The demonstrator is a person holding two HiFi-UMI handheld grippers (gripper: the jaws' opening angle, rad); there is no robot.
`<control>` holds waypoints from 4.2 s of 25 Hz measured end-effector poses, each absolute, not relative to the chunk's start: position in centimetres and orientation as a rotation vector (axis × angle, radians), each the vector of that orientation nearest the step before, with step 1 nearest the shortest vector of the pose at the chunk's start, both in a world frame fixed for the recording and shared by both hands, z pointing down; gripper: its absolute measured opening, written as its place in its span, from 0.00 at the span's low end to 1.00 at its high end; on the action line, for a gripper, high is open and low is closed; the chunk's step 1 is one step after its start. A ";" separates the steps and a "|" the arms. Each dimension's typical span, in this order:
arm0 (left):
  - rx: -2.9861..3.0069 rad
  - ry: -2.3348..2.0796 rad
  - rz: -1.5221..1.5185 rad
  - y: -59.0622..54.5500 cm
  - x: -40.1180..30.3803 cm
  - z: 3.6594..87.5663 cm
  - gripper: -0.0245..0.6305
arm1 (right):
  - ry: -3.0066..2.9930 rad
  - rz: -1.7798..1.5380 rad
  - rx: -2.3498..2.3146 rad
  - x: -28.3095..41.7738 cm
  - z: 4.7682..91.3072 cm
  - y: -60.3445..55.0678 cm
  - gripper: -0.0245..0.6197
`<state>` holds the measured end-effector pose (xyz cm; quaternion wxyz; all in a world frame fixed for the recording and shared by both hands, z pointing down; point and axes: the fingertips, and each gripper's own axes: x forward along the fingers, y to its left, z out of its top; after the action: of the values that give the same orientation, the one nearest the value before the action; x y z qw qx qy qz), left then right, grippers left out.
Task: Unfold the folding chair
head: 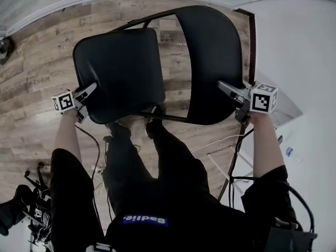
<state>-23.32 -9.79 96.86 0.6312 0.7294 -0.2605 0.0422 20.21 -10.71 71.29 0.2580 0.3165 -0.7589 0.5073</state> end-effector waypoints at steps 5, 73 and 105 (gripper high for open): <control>1.693 -0.557 0.062 -9.8 -24.2 97.6 0.43 | -2.066 1.372 0.860 19.0 71.2 -10.6 0.16; 1.698 -0.813 0.249 2.5 -26.5 74.5 0.61 | -1.887 1.159 0.963 5.3 67.5 -7.7 0.29; 2.384 -0.524 -0.029 3.0 -4.6 38.3 0.60 | -2.659 0.793 0.879 1.0 43.2 1.6 0.13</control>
<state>-4.65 3.02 38.29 0.3430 0.9173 -0.2018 -0.0111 1.04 1.59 43.23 0.1152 0.3001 -0.9075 0.2705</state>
